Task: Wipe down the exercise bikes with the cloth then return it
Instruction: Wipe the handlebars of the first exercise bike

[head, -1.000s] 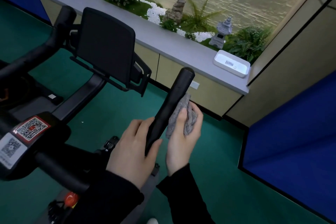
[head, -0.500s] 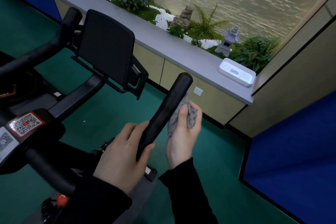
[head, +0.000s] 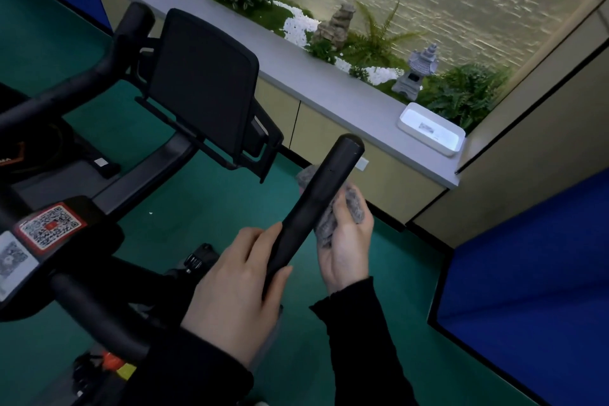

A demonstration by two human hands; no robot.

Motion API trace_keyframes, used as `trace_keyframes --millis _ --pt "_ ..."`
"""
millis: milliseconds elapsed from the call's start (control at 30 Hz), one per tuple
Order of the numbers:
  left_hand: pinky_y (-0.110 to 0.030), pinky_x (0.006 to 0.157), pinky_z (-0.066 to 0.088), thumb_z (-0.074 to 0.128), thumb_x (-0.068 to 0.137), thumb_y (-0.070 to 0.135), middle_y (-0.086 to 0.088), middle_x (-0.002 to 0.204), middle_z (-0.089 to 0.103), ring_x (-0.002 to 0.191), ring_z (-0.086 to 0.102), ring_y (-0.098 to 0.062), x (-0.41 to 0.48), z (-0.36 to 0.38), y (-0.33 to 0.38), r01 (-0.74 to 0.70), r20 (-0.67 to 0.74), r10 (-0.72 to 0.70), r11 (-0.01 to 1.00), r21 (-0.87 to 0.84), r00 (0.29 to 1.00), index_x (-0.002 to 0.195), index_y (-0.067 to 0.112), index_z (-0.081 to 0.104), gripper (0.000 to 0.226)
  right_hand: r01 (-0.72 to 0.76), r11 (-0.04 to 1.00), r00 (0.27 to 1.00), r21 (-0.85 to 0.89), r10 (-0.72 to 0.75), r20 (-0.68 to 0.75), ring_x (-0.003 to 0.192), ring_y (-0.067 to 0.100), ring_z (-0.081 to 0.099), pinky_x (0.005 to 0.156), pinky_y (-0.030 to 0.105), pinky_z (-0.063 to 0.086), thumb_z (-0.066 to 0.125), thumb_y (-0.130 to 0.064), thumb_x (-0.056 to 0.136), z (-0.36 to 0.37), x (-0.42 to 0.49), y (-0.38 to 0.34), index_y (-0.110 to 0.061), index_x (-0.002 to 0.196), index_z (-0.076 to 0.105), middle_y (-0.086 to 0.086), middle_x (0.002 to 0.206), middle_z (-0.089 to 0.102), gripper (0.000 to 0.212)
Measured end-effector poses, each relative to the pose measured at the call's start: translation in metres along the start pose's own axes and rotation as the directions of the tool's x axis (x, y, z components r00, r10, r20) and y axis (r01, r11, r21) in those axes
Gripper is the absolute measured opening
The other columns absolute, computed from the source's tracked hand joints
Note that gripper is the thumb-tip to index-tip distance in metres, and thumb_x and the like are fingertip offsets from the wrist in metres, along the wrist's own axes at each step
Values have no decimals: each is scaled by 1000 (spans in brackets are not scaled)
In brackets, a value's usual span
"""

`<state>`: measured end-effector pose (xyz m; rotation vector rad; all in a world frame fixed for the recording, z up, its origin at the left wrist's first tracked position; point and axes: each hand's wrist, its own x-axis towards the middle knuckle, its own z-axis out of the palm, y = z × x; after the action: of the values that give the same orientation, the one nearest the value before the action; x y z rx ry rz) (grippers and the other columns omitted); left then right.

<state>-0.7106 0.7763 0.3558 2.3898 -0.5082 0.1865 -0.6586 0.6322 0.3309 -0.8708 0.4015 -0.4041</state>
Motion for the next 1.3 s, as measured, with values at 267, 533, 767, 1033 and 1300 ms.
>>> trace_keyframes --millis 267,533,767,1033,1300 --pt "-31 52 54 73 74 21 -2 99 58 74 64 -22 2 -3 1 15 49 -13 999 -44 999 121 9 58 50 -134 991 988 11 133 78 106 40 63 101 54 44 48 -6 92 -3 -4 -2 3 110 62 26 111 66 25" --pt "-31 51 54 69 78 26 1 101 55 74 63 -18 4 -3 -2 6 71 0 996 -85 997 122 14 55 49 -112 990 985 86 99 144 93 31 70 94 52 50 56 -10 86 2 12 -15 2 100 68 21 101 71 22" --pt "-30 51 54 72 76 25 3 100 55 74 63 -18 6 -5 -3 20 77 -13 996 -91 997 121 15 56 49 -52 999 993 -5 52 104 99 28 66 91 38 55 54 -15 87 2 13 -28 2 110 63 18 106 70 31" --pt "-28 56 53 69 79 26 6 103 55 78 62 -15 6 -6 -1 38 91 -33 998 -56 995 125 16 55 48 596 643 802 -481 -447 396 110 15 63 98 28 48 54 -2 94 17 33 -85 -11 103 67 1 109 69 18" --pt "-35 58 55 71 78 25 5 102 55 78 63 -19 6 -7 3 60 73 -56 997 -53 996 124 18 53 49 754 163 641 -636 26 767 108 11 61 98 39 46 58 -6 94 40 53 -135 -11 101 70 -1 107 69 15"
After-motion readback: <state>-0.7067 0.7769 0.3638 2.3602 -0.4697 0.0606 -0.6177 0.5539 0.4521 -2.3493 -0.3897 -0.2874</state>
